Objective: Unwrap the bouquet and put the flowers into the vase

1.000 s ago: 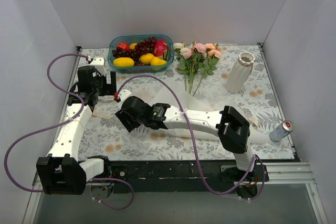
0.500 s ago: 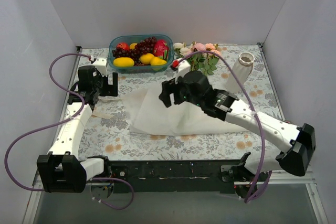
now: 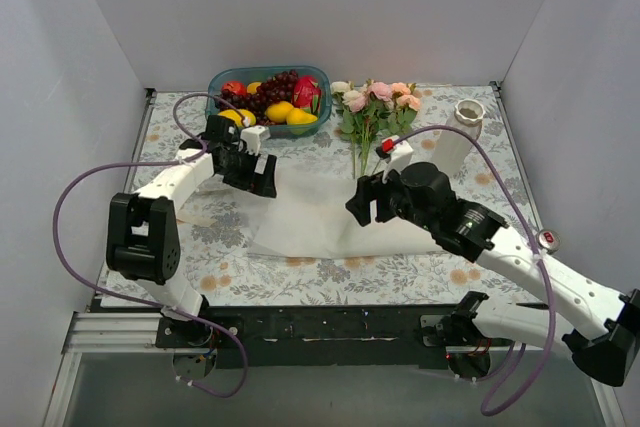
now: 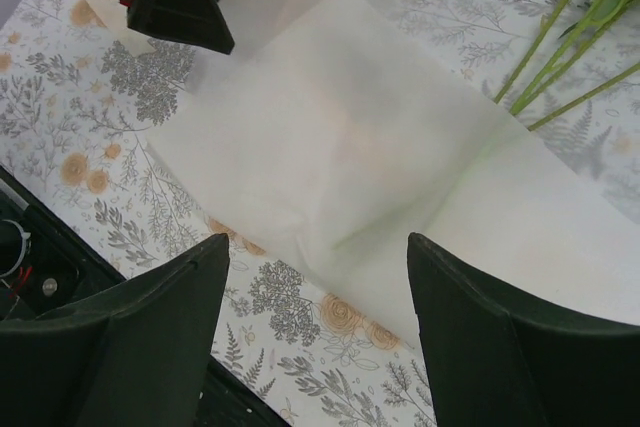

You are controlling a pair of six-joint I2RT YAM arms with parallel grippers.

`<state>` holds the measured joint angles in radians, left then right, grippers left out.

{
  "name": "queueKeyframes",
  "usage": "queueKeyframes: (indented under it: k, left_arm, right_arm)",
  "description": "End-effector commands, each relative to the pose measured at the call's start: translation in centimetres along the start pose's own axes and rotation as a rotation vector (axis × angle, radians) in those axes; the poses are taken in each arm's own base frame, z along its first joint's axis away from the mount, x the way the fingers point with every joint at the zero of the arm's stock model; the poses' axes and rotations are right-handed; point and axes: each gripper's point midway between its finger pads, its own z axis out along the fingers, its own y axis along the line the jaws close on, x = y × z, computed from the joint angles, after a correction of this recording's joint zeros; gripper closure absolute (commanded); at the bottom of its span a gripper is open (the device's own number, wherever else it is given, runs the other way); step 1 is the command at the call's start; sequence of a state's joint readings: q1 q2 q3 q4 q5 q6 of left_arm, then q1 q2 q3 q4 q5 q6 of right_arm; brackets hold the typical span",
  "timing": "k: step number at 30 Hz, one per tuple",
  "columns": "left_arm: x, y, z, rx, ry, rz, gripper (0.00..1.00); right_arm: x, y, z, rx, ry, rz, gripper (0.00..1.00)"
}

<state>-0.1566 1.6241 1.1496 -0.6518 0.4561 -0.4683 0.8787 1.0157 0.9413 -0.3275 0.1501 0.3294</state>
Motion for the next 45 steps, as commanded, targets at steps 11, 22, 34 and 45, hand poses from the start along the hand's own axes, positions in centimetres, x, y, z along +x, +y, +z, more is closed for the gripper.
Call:
queueKeyframes:
  k: [11, 22, 34, 45]
  left_arm:
    - [-0.8, -2.6, 4.1, 0.080, 0.037, 0.003, 0.02]
    - [1.9, -4.1, 5.7, 0.216, 0.149, -0.032, 0.02]
    - [0.8, -4.8, 5.1, 0.248, 0.126, -0.029, 0.35]
    - [0.2, -5.1, 3.7, 0.226, 0.086, -0.003, 0.65]
  right_arm:
    - [-1.4, -0.6, -6.0, 0.009, -0.118, 0.088, 0.23]
    - [-2.0, -0.3, -6.3, -0.007, -0.133, 0.094, 0.24]
    - [-2.2, -0.1, -6.5, -0.017, -0.148, 0.108, 0.26]
    - [-1.6, -0.3, -6.2, -0.014, -0.141, 0.119, 0.27]
